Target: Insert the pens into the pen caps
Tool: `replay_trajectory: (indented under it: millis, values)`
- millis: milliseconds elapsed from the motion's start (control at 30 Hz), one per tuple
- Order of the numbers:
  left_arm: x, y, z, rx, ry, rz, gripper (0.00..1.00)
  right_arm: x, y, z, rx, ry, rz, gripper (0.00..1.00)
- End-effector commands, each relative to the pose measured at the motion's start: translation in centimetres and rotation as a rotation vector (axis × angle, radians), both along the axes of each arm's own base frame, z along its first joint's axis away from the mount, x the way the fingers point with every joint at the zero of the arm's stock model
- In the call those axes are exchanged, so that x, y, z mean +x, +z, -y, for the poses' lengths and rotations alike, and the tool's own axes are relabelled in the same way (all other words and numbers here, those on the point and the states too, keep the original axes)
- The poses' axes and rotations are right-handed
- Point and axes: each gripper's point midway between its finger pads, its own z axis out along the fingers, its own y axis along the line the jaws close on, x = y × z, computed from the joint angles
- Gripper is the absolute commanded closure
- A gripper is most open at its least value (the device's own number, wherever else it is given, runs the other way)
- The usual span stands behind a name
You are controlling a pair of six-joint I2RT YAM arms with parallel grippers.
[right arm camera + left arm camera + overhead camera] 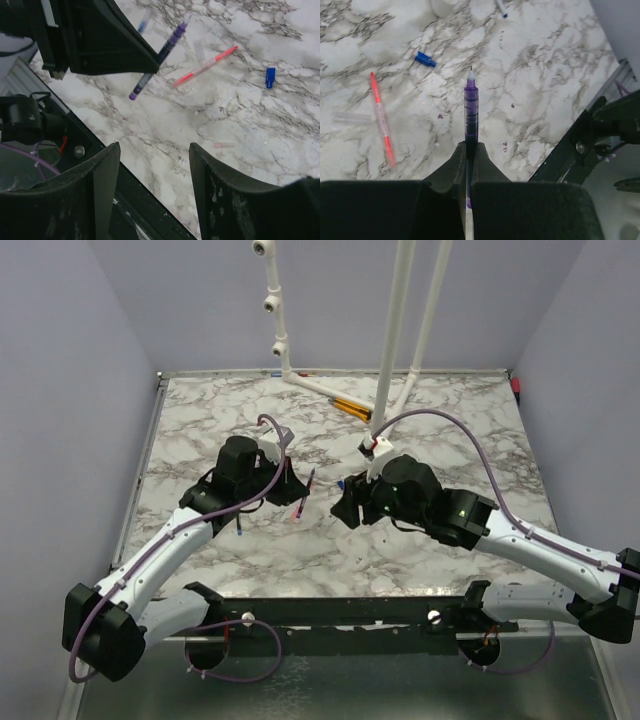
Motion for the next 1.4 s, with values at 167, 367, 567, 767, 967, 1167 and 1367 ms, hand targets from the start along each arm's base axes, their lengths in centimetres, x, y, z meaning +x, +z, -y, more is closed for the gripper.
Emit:
replay_trajectory:
  millis: [167,367,567,767,967,1167,1367]
  values:
    - [-4.2,5.0,2.4,-0.231,-0.239,0.135,1.0,0.9,5.0,-3.1,0.195,0.056,0.033,0.39]
    - [-6.3,7.6,2.5,-0.334,-0.295,0.213,1.0,1.0,6.4,-3.5,0.28,0.044,0.047,0.38]
    - [-7.8,9.3,2.4,-0.401,-0.347,0.273,1.0,1.4,7.4,-3.9,0.336,0.027,0.061,0.38]
    - [-8.5,9.8,2.4,-0.417,-0.371,0.287,1.0,0.9,8.4,-4.4,0.396,0.068,0.085,0.42]
    - [-8.6,9.7,2.5,-0.42,-0.377,0.285,1.0,0.2,9.0,-4.8,0.439,0.12,0.095,0.5]
    - [-8.7,9.6,2.6,-0.423,-0.381,0.278,1.0,0.1,8.8,-5.0,0.436,0.13,0.089,0.58]
    - [-8.8,9.6,2.7,-0.426,-0.391,0.274,1.0,0.1,8.3,-5.4,0.425,0.141,0.079,0.7]
